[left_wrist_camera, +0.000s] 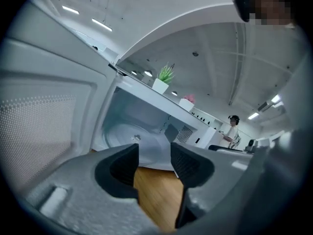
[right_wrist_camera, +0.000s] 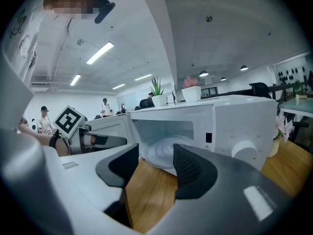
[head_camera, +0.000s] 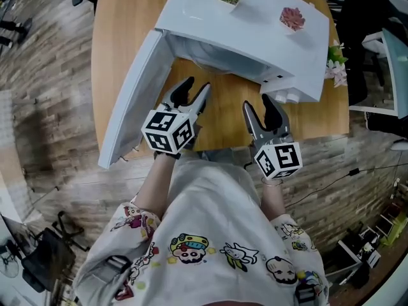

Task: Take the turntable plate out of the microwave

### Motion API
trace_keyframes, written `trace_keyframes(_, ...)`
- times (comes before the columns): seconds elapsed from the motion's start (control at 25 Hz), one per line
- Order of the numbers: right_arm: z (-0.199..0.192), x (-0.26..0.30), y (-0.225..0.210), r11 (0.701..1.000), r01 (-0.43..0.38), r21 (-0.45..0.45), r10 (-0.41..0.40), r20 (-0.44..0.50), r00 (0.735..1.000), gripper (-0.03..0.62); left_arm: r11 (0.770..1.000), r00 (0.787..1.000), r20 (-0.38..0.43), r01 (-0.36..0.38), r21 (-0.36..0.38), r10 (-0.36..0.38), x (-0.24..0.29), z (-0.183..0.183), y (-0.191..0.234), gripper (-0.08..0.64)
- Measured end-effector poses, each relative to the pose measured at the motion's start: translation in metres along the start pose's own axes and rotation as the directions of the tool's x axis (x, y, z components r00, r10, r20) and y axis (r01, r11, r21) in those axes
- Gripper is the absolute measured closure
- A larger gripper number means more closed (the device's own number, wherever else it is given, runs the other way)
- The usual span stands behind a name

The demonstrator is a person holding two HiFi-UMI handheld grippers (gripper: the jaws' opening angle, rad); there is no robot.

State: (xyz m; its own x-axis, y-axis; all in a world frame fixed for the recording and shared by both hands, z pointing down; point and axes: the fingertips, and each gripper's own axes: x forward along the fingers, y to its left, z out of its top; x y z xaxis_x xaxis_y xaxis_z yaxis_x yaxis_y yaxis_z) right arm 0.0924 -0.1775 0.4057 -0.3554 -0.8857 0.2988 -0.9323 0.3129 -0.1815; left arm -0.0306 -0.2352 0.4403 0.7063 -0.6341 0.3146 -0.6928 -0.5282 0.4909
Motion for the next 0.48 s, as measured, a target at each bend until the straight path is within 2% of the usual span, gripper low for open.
trace_keyframes(0.12, -0.005, 0.002, -0.001, 1.000, 0.006, 0.010, -0.006, -0.001, 1.000, 0.376, 1.000, 1.000, -0.014, -0.002, -0.027, 0.002, 0.008, -0.009, 0.005, 0.360)
trace_keyframes(0.32, -0.018, 0.004, -0.003, 1.000, 0.006, 0.026, -0.006, -0.015, 1.000, 0.377, 0.989, 1.000, 0.000, 0.004, -0.150, -0.004, 0.022, -0.018, 0.016, 0.360)
trace_keyframes(0.48, -0.027, 0.005, -0.006, 0.999, 0.014, 0.044, -0.013, -0.026, 1.000, 0.380, 0.980, 1.000, -0.008, -0.011, -0.200, 0.009, 0.035, -0.027, 0.028, 0.360)
